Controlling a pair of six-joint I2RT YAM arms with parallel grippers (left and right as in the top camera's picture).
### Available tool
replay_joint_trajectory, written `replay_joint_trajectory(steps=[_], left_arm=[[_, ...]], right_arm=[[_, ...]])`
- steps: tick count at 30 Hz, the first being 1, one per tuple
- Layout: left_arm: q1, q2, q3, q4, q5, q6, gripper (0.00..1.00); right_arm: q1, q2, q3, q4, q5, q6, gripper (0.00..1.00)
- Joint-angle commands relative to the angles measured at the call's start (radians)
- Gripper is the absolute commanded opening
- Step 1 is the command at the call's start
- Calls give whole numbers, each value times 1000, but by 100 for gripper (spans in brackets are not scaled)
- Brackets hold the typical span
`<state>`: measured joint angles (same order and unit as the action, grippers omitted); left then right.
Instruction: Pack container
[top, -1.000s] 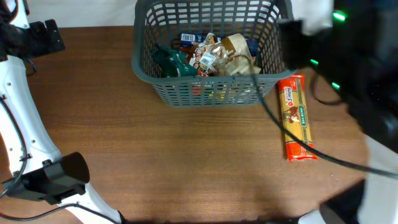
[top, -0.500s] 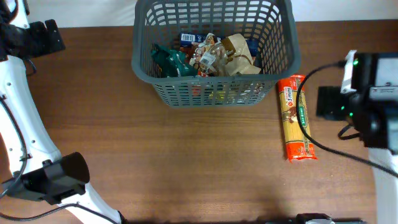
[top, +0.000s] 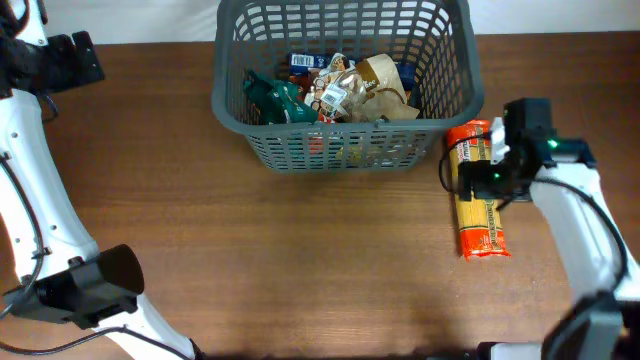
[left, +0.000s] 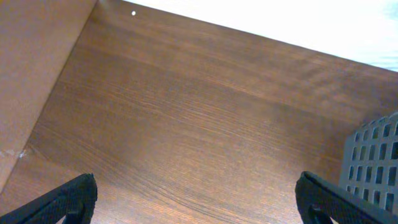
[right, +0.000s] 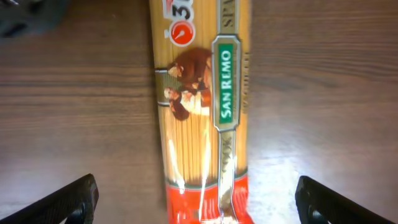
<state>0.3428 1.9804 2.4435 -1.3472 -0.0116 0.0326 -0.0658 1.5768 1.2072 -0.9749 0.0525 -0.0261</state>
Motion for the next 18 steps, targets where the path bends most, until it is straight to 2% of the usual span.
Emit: replay_joint_trajectory(steps=[1,9,18], left_arm=[[7,2,-4,-1,0,-11,99],[7,2,-4,-1,0,-10,99],[7,2,-4,-1,0,-11,99]], right_arm=[[-9,71,-7,11,-15,-50,99],[-37,215,-7,45,-17,-71,99],[-66,243,-9,64,-45,-71,99]])
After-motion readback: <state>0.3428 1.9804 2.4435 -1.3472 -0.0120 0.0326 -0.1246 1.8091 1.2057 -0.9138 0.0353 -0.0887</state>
